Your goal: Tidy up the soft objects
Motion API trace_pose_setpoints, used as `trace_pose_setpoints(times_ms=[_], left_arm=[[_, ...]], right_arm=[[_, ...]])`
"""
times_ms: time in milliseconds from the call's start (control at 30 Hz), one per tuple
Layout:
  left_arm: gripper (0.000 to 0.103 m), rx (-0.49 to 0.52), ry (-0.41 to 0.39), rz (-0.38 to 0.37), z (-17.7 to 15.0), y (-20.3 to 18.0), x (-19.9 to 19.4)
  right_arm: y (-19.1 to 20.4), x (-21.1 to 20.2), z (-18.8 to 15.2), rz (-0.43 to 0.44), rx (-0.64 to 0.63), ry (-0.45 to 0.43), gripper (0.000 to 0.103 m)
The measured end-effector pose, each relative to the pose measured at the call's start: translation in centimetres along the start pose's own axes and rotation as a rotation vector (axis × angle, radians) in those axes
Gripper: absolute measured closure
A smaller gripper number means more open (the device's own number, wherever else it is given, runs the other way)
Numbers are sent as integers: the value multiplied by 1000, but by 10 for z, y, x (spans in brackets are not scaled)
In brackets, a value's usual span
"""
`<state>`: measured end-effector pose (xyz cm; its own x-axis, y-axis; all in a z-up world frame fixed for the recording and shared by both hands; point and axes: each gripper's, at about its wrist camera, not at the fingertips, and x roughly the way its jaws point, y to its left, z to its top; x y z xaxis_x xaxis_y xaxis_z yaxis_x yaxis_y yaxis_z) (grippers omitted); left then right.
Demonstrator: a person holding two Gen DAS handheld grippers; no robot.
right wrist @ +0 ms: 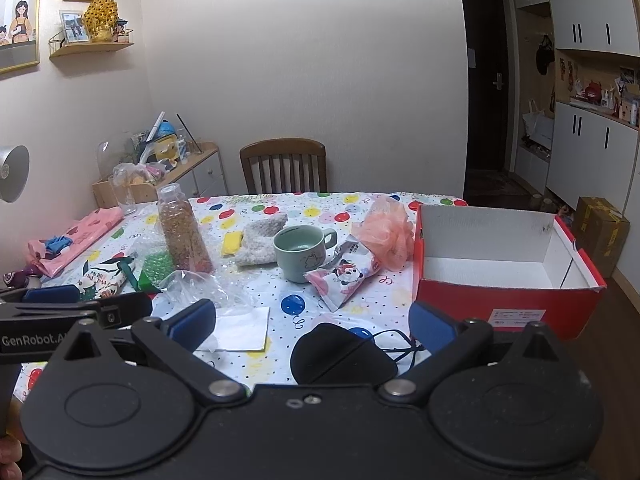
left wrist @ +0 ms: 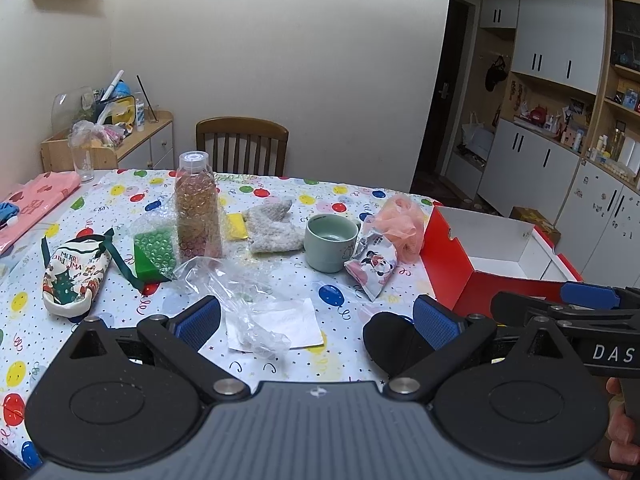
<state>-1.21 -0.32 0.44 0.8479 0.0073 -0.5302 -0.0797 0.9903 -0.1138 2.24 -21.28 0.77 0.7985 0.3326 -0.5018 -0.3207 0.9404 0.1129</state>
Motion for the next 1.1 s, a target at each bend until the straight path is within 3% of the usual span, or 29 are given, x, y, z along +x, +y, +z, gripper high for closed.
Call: trace_pose_setpoints(times_ms=[1100], left_arm=[[0, -40, -6, 12, 1, 3, -11]], right_arm=[[6, -4, -1, 27, -8, -10, 2]])
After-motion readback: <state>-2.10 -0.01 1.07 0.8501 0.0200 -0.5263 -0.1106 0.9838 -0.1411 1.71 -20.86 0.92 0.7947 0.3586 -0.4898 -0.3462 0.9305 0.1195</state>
